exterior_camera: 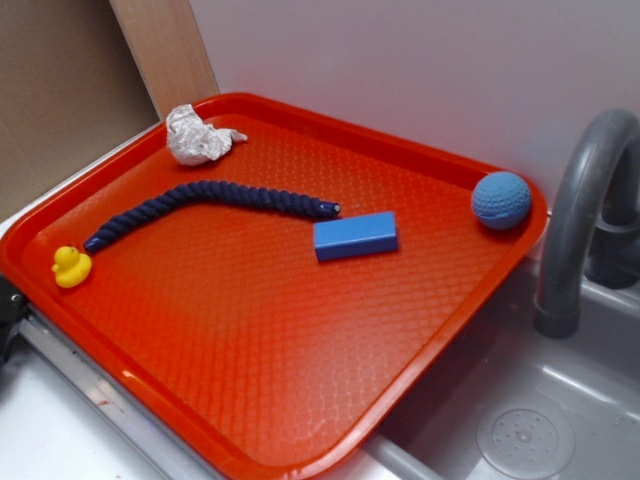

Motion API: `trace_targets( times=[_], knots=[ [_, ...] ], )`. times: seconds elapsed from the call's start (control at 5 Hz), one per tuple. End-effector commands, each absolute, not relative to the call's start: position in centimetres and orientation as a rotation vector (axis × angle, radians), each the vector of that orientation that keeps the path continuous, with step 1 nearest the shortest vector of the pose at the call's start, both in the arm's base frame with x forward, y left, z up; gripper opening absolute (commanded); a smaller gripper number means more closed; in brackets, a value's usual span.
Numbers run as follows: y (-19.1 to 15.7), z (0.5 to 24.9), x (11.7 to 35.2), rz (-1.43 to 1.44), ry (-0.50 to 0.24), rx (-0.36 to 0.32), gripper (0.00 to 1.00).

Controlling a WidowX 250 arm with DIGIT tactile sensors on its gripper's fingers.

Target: Grab the blue block.

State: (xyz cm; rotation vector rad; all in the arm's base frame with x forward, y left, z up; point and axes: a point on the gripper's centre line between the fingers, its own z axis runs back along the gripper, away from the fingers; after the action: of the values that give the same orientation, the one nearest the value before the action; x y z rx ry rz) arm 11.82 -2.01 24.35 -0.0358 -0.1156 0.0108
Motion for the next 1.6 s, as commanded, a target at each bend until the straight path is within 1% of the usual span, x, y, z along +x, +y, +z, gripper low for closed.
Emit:
trace_targets(
  times=[0.0,0.2,0.4,0.6,0.8,1.0,1.2,1.4],
  knots=[
    [-2.0,24.3,11.8,0.011,-0.116,-0.036,1.00],
    [-2.8,24.3,13.3,-0.042,-0.105,-0.017,1.00],
    [-5.0,24.2,15.6,-0.143,-0.098,0.005,1.00],
    [-9.4,23.7,18.2,-0.363,-0.143,0.007,1.00],
    [-13.6,22.5,19.9,-0.567,-0.122,0.084,1.00],
    [-17.2,20.4,22.1,-0.710,-0.089,0.104,1.00],
    [-19.2,18.4,23.3,-0.771,-0.047,0.114,1.00],
    [-20.5,15.4,24.2,-0.809,0.029,0.124,1.00]
  ],
)
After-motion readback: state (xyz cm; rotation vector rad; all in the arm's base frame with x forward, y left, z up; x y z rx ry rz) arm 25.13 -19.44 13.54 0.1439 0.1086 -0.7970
